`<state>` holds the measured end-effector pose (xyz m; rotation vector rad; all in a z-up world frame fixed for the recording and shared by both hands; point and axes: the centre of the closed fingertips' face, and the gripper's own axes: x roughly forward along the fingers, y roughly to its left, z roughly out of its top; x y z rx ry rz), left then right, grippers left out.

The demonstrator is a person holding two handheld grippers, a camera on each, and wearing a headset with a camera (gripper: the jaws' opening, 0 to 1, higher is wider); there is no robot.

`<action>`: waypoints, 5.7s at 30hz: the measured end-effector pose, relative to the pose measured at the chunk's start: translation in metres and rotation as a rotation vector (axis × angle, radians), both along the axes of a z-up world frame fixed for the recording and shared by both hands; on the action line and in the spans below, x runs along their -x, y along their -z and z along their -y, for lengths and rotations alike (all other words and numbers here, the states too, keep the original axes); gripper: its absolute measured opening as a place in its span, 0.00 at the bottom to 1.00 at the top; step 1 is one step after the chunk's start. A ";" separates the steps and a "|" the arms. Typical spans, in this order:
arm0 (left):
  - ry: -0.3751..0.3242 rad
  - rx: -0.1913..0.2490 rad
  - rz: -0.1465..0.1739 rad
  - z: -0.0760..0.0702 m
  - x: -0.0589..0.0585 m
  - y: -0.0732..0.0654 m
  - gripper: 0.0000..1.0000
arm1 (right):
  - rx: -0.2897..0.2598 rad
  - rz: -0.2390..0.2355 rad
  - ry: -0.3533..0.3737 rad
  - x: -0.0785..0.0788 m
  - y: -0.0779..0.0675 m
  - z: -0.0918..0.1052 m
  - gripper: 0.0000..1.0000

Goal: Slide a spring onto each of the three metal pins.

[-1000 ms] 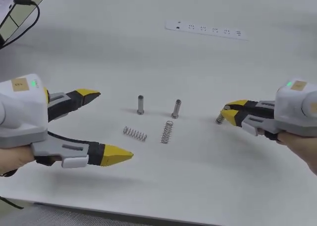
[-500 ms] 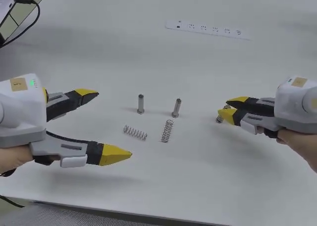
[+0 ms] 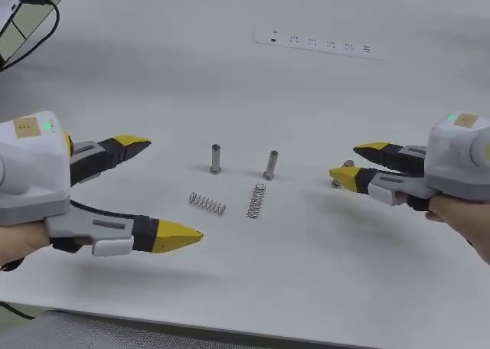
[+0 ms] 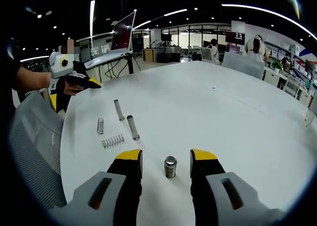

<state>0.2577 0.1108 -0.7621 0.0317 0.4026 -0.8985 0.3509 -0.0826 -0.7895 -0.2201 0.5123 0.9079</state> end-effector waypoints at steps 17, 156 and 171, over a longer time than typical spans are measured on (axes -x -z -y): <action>-0.006 -0.004 0.001 -0.001 -0.001 -0.002 0.96 | -0.022 0.050 0.021 0.006 -0.029 -0.007 0.44; 0.115 0.023 -0.108 0.023 0.027 0.005 0.69 | 0.081 -0.120 -0.243 0.086 -0.010 -0.078 0.07; 0.250 0.015 -0.071 0.055 0.019 -0.004 0.55 | 0.205 -0.054 -0.435 0.102 -0.008 -0.072 0.08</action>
